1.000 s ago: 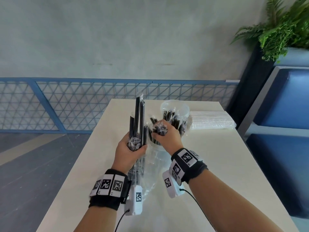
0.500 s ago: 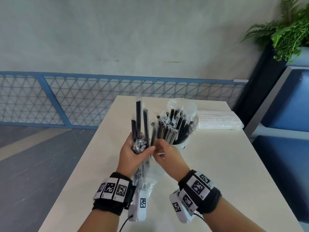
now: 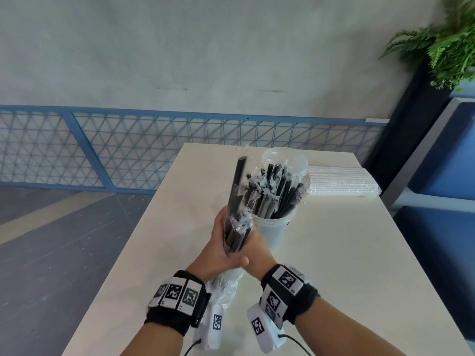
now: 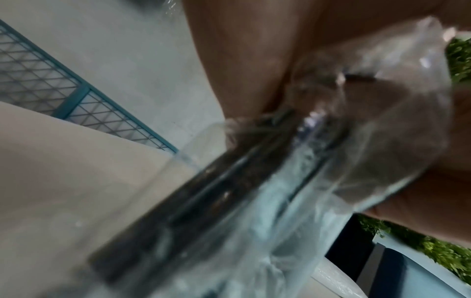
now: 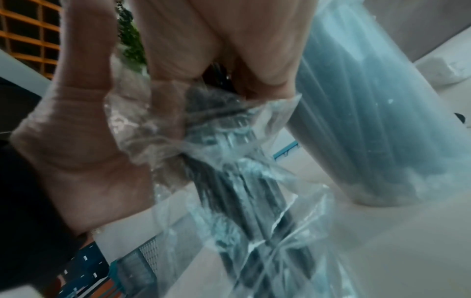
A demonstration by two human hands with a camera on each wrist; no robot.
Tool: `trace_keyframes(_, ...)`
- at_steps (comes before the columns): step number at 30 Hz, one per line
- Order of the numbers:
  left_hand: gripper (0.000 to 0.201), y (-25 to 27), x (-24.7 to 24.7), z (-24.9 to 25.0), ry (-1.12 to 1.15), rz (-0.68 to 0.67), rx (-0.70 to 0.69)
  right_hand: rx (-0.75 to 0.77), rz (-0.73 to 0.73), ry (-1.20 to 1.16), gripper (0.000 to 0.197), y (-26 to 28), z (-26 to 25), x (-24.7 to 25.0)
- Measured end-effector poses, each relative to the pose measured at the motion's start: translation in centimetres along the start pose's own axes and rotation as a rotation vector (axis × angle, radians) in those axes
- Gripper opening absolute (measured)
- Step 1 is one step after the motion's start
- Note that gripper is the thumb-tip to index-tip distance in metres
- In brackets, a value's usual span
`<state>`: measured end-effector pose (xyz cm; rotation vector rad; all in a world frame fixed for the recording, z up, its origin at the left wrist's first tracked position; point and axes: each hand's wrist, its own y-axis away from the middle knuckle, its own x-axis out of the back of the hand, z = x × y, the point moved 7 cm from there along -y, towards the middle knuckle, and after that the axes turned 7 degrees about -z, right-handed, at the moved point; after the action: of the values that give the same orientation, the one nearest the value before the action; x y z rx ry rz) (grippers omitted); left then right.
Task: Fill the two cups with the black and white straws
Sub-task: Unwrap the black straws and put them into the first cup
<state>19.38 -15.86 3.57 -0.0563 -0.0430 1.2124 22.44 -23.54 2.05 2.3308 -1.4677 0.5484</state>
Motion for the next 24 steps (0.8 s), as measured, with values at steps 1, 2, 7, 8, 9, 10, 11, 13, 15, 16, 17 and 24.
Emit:
trace_keyframes(1, 0.117, 0.1, -0.1, -0.2, -0.002, -0.04, 0.026, -0.028, 0.023, -0.06, 0.061, 0.0, 0.3, 0.0)
trace_keyframes(2, 0.119, 0.3, -0.4, -0.3, -0.008, -0.085, 0.05, -0.055, 0.057, -0.151, 0.057, 0.1, 0.6, 0.1)
trace_keyframes(7, 0.096, 0.8, -1.1, -0.3, -0.148, -0.136, 0.082, -0.083, 0.188, -0.362, 0.035, 0.8, 0.7, 1.3)
trace_keyframes(8, 0.094, 0.8, -0.8, -0.3, -0.196, -0.114, 0.072, -0.074, 0.196, -0.373, 0.034, 0.9, 0.4, 1.5)
trace_keyframes(9, 0.093, 0.8, -0.6, -0.2, -0.224, -0.103, 0.061, -0.069, 0.202, -0.383, 0.033, 0.9, 0.2, 1.6)
trace_keyframes(10, 0.092, 0.7, -0.3, 0.0, -0.239, -0.098, 0.05, -0.062, 0.212, -0.394, 0.034, 1.0, 0.0, 1.7)
trace_keyframes(11, 0.092, 0.6, -0.1, 0.1, -0.255, -0.092, 0.041, -0.057, 0.219, -0.401, 0.034, 1.1, -0.3, 1.8)
trace_keyframes(13, 0.094, 0.4, 0.2, 0.5, -0.282, -0.083, 0.032, -0.041, 0.231, -0.405, 0.037, 1.2, -1.0, 2.2)
trace_keyframes(15, 0.094, 0.3, 0.3, 0.7, -0.288, -0.072, 0.036, -0.027, 0.25, -0.407, 0.04, 1.1, -1.7, 3.1)
trace_keyframes(16, 0.092, 0.4, 0.4, 0.8, -0.287, -0.036, 0.035, -0.027, 0.268, -0.419, 0.042, 0.9, -2.0, 3.7)
trace_keyframes(17, 0.089, 0.5, 0.8, 0.8, -0.285, 0.035, 0.024, -0.034, 0.283, -0.43, 0.043, 0.8, -2.1, 4.3)
trace_keyframes(24, 0.024, 0.1, 2.4, 1.1, -0.272, 0.37, -0.107, -0.021, 0.3, -0.429, 0.041, 0.9, -3.2, 5.5)
